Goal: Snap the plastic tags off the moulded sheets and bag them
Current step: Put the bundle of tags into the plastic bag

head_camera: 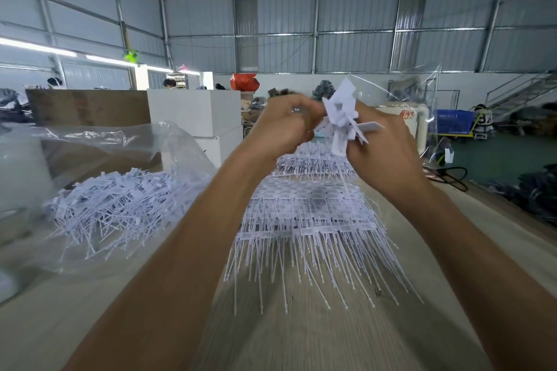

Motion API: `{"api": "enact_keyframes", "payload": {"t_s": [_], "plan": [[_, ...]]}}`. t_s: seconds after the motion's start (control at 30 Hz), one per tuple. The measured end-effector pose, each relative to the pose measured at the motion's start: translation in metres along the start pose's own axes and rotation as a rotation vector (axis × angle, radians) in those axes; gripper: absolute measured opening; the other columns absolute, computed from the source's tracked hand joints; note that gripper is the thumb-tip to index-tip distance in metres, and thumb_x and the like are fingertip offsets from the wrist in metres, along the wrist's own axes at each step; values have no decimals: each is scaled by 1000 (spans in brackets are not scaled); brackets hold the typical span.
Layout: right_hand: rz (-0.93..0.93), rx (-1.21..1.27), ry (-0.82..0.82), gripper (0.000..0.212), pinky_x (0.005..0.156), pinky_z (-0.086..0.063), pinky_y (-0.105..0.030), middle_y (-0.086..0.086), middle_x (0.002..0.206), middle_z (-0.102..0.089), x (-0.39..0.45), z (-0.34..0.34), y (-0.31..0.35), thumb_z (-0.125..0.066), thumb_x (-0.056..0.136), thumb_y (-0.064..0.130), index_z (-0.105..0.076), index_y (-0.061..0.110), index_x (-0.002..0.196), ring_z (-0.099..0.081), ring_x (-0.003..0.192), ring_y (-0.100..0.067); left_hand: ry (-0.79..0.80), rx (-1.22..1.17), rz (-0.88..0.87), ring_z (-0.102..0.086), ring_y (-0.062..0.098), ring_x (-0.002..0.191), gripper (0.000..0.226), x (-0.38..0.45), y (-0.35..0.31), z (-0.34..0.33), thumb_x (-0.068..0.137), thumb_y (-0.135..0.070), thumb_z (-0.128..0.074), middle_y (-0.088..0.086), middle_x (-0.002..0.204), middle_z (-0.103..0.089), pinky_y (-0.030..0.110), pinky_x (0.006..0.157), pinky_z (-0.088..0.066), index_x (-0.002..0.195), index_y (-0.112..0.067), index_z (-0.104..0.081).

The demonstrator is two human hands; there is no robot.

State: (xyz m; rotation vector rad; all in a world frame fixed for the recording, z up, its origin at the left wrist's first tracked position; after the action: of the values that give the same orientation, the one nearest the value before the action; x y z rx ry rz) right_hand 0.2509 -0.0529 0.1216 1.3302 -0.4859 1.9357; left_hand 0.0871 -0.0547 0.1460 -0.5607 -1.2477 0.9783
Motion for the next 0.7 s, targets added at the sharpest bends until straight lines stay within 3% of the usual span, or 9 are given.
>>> {"api": "enact_keyframes", "payload": {"t_s": [0.07, 0.1, 0.23, 0.3, 0.37, 0.43, 0.5, 0.57, 0.7], "plan": [[-74, -12, 1, 30, 50, -22, -21, -6, 69, -57, -1, -4, 4, -43, 84, 23, -64, 19, 106, -41, 56, -27, -19, 184, -113, -65, 34, 67, 16, 0, -6, -3, 93, 0, -55, 19, 80, -70, 38, 53, -55, 98, -2, -69], [-91, -4, 2, 32, 50, -21, -23, -4, 67, -54, -1, -5, 7, -41, 84, 24, -64, 17, 105, -39, 54, -26, -27, 251, -152, -64, 38, 69, 17, 0, -7, -4, 92, 2, -53, 23, 82, -69, 44, 58, -55, 98, -2, -69], [-131, 4, -34, 22, 49, -17, -22, -10, 68, -57, -3, -14, 12, -50, 91, 16, -64, 10, 106, -39, 56, -29, -30, 384, -188, -41, 20, 48, 18, -2, -7, -3, 93, 0, -54, 13, 63, -59, 25, 50, -33, 103, -8, -68], [-173, -19, -39, 18, 48, -20, -21, -7, 69, -59, -4, -18, 6, -56, 93, 7, -64, 7, 109, -41, 50, -24, 69, 296, -158, -51, 20, 58, 18, -5, -9, -4, 96, 0, -55, 19, 77, -68, 27, 61, -41, 109, -6, -66], [-338, 0, -42, 11, 48, -30, -21, 3, 66, -53, -2, -19, -12, -54, 97, 7, -65, 7, 100, -44, 49, -9, 209, 206, -120, -65, 10, 69, 13, -9, -13, -7, 99, -11, -58, -2, 89, -73, 23, 67, -52, 110, -12, -65], [-599, 238, -74, 22, 50, -34, -22, 3, 65, -53, 2, -12, -35, -50, 103, 14, -59, 21, 84, -44, 50, -7, 231, 144, -149, -65, -7, 74, 7, -10, -19, -8, 100, -19, -60, -18, 95, -67, 11, 65, -53, 105, -16, -64], [-738, 602, -89, 28, 44, -35, -20, 7, 57, -54, 2, -4, -45, -48, 106, 24, -53, 27, 79, -44, 44, -5, 149, 121, -182, -64, -3, 84, 6, -8, -20, -6, 102, -18, -57, -7, 109, -64, 18, 70, -58, 107, -16, -59], [-716, 771, 47, 26, 44, -45, -20, 7, 58, -63, 0, -4, -35, -45, 107, 26, -58, 21, 85, -55, 47, -5, 131, 199, -188, -62, 16, 85, 9, -8, -16, -7, 105, -14, -49, 11, 109, -65, 35, 80, -59, 113, -16, -51], [-582, 745, 287, 32, 56, -55, -35, -4, 69, -70, -4, -19, 2, -40, 108, 22, -66, 11, 93, -66, 60, -20, 245, 345, -183, -52, 18, 65, 21, -9, -5, -13, 102, -4, -45, 16, 85, -66, 35, 57, -42, 117, -17, -37]]}}
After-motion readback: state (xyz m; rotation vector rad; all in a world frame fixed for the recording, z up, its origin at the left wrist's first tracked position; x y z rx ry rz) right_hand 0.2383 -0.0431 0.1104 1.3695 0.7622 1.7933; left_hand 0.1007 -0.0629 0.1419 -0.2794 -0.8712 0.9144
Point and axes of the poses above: each hand's wrist, its own x-axis towards the middle knuckle, its own z-axis out of the back of the hand, y = z × x, the point moved 2 cm from there along x, towards the middle knuckle
